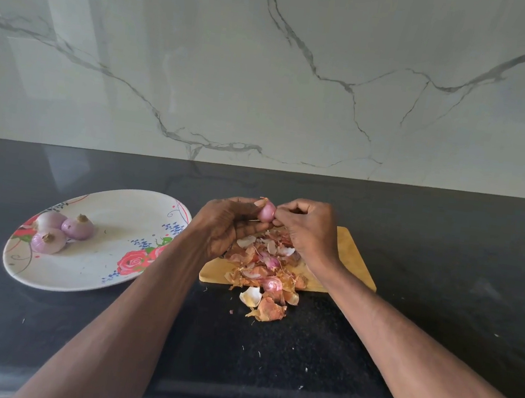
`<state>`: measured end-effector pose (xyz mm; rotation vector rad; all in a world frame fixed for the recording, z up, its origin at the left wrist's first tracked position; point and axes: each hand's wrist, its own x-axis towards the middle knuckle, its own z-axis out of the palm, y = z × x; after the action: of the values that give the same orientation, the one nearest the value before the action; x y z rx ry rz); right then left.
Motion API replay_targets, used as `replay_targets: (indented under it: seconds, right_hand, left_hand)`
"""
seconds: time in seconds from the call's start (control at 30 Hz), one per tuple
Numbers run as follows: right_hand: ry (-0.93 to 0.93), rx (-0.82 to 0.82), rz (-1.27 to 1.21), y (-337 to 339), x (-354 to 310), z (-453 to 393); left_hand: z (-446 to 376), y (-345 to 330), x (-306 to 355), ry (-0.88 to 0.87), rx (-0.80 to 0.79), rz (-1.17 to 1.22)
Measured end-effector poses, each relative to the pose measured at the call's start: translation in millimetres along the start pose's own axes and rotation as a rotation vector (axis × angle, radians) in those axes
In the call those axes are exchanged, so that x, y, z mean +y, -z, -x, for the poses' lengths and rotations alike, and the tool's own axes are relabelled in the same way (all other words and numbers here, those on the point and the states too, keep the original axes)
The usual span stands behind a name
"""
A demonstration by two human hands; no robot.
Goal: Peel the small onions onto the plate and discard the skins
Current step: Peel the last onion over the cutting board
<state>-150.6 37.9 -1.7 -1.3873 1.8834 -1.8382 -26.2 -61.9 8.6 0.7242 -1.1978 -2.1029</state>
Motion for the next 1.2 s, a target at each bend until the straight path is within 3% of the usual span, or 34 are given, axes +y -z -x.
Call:
replay_targets:
  seconds: [0.2, 0.57, 0.9, 1.2]
  right_hand:
    - [0.014, -0.033, 0.003, -4, -2, 1]
    - [0.001, 0.054, 0.012, -5, 5, -4]
    - [0.264, 0.099, 0.228, -9, 12, -3]
    - [0.308, 0.125, 0.381, -12, 14, -3]
  left_hand:
    - [0, 2, 2, -0.019, -0.003, 0.047]
    - [0, 0, 1, -0.014, 0.009, 0.091]
    - [-1, 0, 1, -0.060, -0.053, 0.063]
    - [-3, -2, -2, -0.089, -0.057, 0.021]
